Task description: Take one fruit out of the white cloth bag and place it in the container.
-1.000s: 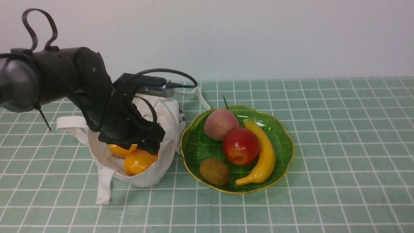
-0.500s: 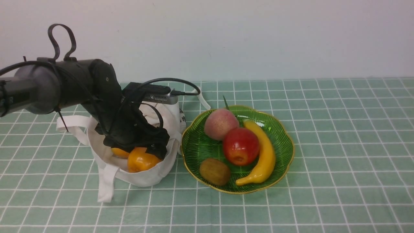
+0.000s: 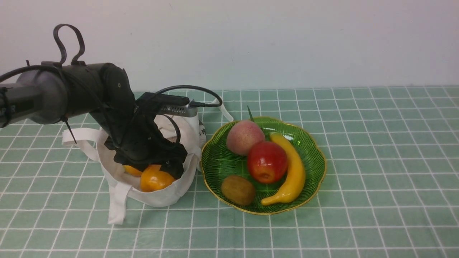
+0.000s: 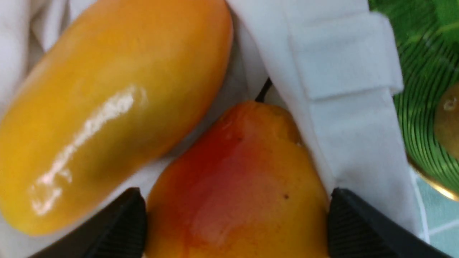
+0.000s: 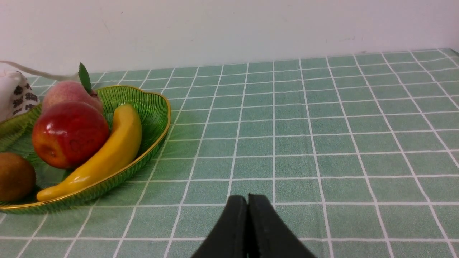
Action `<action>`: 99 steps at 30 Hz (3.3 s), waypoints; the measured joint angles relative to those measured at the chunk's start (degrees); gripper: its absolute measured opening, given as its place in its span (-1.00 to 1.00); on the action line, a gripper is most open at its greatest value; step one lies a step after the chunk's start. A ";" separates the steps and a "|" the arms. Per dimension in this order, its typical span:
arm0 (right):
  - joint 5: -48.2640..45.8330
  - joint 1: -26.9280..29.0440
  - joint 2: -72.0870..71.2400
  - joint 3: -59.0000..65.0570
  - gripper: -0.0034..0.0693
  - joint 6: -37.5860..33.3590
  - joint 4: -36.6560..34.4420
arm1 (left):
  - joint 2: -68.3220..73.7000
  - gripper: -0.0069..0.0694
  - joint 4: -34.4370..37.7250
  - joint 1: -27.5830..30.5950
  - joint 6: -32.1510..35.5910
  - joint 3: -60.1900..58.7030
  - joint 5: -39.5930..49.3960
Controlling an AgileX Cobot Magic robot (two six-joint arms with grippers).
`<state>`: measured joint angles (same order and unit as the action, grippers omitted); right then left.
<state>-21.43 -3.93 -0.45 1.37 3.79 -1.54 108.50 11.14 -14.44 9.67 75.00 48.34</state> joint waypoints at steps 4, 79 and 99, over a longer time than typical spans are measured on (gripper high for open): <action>0.00 0.00 0.00 0.00 -0.94 0.00 0.00 | -2.52 0.70 -0.99 0.00 -0.01 2.79 4.40; 0.00 0.00 0.00 0.00 -0.94 0.00 0.00 | 3.16 0.83 5.38 -16.20 -2.99 11.61 -7.37; 0.00 0.00 0.00 0.00 -0.94 0.00 0.00 | 4.05 0.68 -1.27 -16.21 -5.67 32.74 11.17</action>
<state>-21.43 -3.93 -0.45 1.37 3.79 -1.54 112.55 9.88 -30.65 4.00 107.74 59.51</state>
